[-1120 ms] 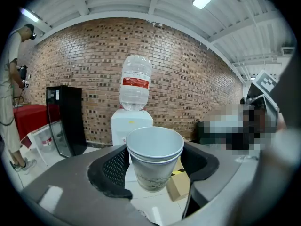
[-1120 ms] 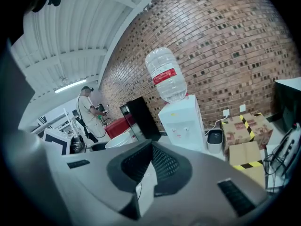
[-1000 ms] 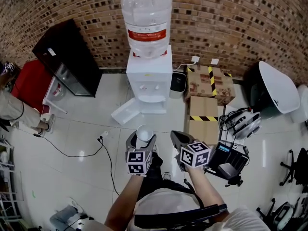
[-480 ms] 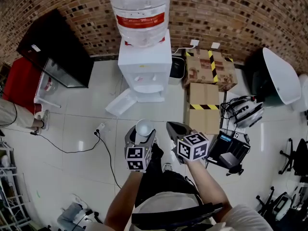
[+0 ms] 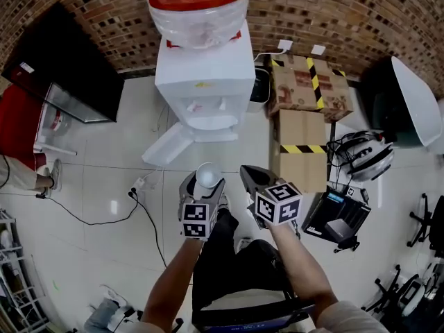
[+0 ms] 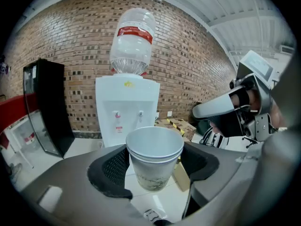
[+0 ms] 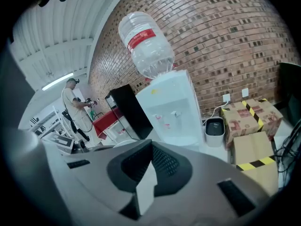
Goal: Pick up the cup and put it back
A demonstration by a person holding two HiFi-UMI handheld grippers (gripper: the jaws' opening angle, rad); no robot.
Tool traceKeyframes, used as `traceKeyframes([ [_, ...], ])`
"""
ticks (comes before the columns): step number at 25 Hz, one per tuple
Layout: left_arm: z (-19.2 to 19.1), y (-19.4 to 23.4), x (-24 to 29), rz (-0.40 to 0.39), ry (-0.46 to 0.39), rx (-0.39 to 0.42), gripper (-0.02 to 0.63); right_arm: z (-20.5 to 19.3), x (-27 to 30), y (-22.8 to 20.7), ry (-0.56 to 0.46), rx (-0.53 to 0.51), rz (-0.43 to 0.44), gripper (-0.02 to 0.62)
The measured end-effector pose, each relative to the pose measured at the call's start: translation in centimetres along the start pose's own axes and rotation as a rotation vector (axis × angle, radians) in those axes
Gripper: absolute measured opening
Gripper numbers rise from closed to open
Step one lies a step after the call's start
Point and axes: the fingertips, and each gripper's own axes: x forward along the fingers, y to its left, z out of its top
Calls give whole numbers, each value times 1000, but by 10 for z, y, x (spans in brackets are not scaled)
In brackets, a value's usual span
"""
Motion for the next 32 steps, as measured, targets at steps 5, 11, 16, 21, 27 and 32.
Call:
traceKeyframes([
  [5,-57,23,77,-47,-16,49,345,-48,64,-51,-19,-38,0,12],
  [11,-120,66,172,-49,-46,81,344,-118,147,-118,-9,-34,-6,12],
  [16,-172,95,242,-33,-53,100,344,-163,202,-152,-13,-43,1,12],
  [21,-212,117,306,-15,-60,92,344,-195,246,-181,-13,-67,6,12],
  [27,-241,148,380,28,-62,84,345,-207,287,-208,-59,-70,11,14],
  [32,-258,164,440,39,-68,103,345,-224,299,-228,-90,-20,7,14],
])
